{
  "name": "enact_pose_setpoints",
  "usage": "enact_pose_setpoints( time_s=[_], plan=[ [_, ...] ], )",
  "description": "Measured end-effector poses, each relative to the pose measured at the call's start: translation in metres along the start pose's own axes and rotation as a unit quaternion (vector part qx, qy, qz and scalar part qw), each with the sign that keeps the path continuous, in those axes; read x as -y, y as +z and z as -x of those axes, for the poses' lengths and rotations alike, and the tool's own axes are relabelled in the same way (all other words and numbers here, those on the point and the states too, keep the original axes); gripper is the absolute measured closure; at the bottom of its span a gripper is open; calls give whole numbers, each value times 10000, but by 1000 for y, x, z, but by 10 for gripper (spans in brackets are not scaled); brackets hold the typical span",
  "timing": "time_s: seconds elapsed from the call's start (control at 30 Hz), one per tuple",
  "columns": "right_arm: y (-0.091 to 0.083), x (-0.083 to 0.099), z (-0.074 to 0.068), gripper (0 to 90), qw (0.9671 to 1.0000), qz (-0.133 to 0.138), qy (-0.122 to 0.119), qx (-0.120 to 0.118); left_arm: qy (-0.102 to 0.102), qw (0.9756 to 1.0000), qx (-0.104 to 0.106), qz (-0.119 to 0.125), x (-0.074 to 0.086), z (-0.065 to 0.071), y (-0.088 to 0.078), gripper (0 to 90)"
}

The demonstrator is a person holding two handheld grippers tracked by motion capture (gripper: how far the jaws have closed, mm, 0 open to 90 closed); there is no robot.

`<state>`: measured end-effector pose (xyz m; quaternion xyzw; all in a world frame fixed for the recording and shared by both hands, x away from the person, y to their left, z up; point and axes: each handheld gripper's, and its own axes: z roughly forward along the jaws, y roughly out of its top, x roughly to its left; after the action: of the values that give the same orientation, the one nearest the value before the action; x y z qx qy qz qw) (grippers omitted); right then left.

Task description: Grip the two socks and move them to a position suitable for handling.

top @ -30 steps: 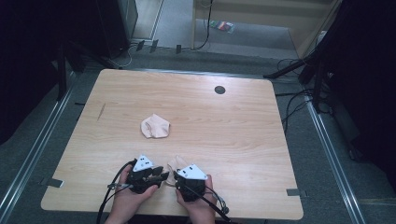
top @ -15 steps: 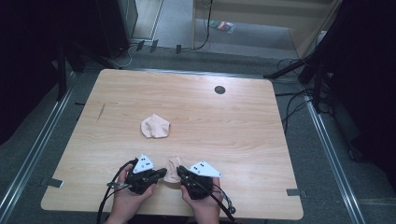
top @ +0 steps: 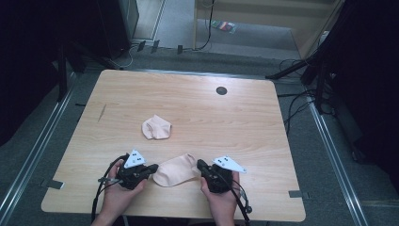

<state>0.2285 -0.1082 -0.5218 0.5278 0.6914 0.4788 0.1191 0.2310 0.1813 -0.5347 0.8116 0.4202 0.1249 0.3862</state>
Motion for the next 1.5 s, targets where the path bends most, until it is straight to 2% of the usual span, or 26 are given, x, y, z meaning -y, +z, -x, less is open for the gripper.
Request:
enact_pose_setpoints(
  time_s=[0.03, 0.1, 0.13, 0.2, 0.23, 0.27, 0.3, 0.33, 0.4, 0.47, 0.5, 0.53, 0.57, 0.67, 0.73, 0.77, 0.83, 0.9, 0.93, 1.0, 1.03, 1.13, 1.2, 1.33, 1.43, 1.5],
  plan=[
    [0, 0, 7, 894, 9997, -95, 212, -17, 56, 10000, 16, -43, -1, -2, -1, 900],
    [0, 1, 10, 894, 9995, -135, 277, -2, 92, 9999, 12, -62, -2, -3, -1, 900],
    [1, 2, 16, 875, 9988, -237, 426, 24, 112, 9999, 3, -40, -2, -3, 0, 900],
    [1, 2, 17, 848, 9987, -217, 463, 71, 129, 9999, -60, 78, -1, -2, 3, 900],
    [-2, 2, 20, 747, 9986, -32, 411, 336, 45, 9998, -93, 178, 2, -4, 6, 896],
    [-2, 2, 20, 747, 9986, -32, 411, 336, 45, 9998, -93, 178, 2, -4, 6, 809],
    [-7, -1, 22, 705, 9982, 146, 301, 498, -31, 9993, -280, 251, 2, -5, 7, 714],
    [-9, -2, 22, 697, 9981, 194, 228, 541, -148, 9988, -328, 326, 2, -5, 2, 720],
    [-11, -2, 21, 684, 9984, 231, 142, 489, -191, 9987, -252, 400, 1, -5, -1, 753],
    [-9, -3, 18, 656, 9996, 140, -110, 235, -202, 9985, -132, 496, 1, -2, -7, 755],
    [-4, -1, 14, 613, 9993, -26, -281, 249, -161, 9988, 10, 463, 0, 4, -9, 751],
    [-4, -1, 14, 613, 9993, -26, -281, 249, -161, 9988, 10, 463, 0, 4, -9, 721],
    [3, 2, 12, 571, 9983, -165, -418, 372, -151, 9993, 43, 350, 0, 8, -6, 668],
    [12, 7, 13, 533, 9967, -382, -441, 568, 78, 9999, 85, 51, 3, 18, 7, 612],
    [16, 9, 15, 585, 9962, -500, -424, 580, 142, 9998, 13, -141, 4, 22, 13, 527],
    [16, 9, 15, 585, 9962, -500, -424, 580, 142, 9998, 13, -141, 4, 22, 13, 478],
    [18, 10, 16, 699, 9962, -548, -481, 477, 255, 9995, -88, -171, 4, 25, 15, 470],
    [19, 9, 18, 815, 9966, -635, -386, 363, 352, 9990, -224, -158, 5, 27, 16, 487],
    [19, 9, 19, 860, 9967, -643, -359, 348, 428, 9984, -330, -145, 6, 28, 16, 540],
    [17, 9, 22, 880, 9967, -666, -320, 321, 510, 9985, -191, -84, 8, 23, 14, 798],
    [15, 9, 23, 882, 9967, -692, -293, 296, 497, 9986, -135, -80, 8, 21, 14, 836],
    [11, 7, 25, 885, 9972, -673, -231, 230, 526, 9984, -149, -124, 7, 18, 13, 869],
    [8, 6, 26, 887, 9974, -684, -157, 169, 570, 9978, -195, -262, 6, 14, 9, 874],
    [0, 4, 27, 895, 9971, -743, -123, 136, 382, 9984, -141, -382, 7, 3, 2, 884],
    [-5, 6, 27, 897, 9960, -858, -103, 207, 583, 9968, -210, -496, 7, 4, 0, 888],
    [-6, 7, 28, 897, 9960, -870, -97, 201, 580, 9970, -193, -471, 7, 5, 1, 884]
  ],
)
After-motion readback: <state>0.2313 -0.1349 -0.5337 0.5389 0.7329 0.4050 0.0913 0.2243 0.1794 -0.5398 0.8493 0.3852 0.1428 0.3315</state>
